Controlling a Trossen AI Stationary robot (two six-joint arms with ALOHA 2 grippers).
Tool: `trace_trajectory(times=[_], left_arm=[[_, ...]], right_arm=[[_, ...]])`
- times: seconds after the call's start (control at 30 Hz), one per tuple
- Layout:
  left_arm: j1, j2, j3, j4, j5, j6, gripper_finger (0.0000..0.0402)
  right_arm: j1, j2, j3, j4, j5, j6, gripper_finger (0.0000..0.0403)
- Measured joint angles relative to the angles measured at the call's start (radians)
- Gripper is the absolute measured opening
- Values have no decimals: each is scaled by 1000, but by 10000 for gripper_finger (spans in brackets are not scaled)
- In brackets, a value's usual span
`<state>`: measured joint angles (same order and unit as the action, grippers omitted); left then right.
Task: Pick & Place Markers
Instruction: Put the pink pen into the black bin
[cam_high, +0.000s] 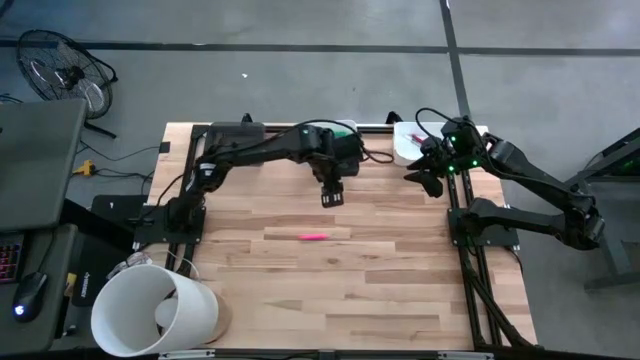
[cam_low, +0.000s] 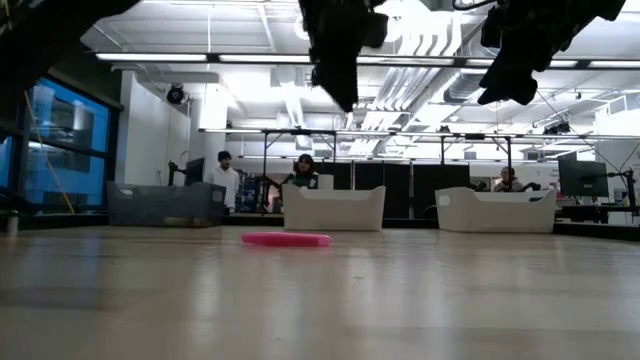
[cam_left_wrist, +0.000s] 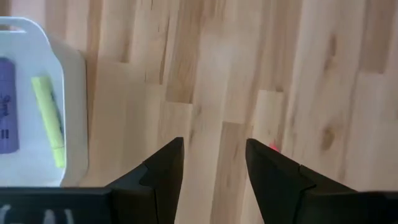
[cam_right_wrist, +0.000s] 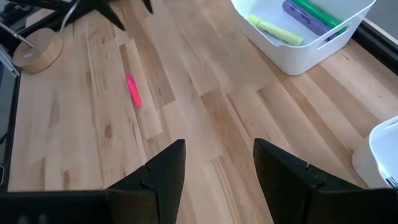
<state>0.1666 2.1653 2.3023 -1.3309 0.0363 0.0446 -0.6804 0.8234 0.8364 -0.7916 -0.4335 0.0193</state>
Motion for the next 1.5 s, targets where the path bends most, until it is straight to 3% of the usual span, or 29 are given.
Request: trace_trajectory(times=[0.2,0.4,0.5,0.63,0.77,1.13,1.23,1.5], left_arm=[[-12,-155,-176,127,2,-29,169],[-20,-386,-587,402,4,-128,169],[-30,-510,-794,537,-2,-210,169],[-79,-627,-974,648,-78,-283,169],[-139,-696,-1064,661,-159,-322,169],[-256,-782,-1291,728,-186,-421,169],[-276,-841,-1389,821,-214,-484,169],[-313,-988,-1578,870,-233,-592,169]], right_arm=[[0,0,0,1,-2,2,179],[28,0,0,5,-28,3,179],[100,7,0,44,-33,5,179],[230,58,0,124,28,33,179],[350,163,0,209,108,77,179],[585,479,7,513,177,187,179],[632,567,70,512,215,179,179],[702,858,354,372,321,58,179]])
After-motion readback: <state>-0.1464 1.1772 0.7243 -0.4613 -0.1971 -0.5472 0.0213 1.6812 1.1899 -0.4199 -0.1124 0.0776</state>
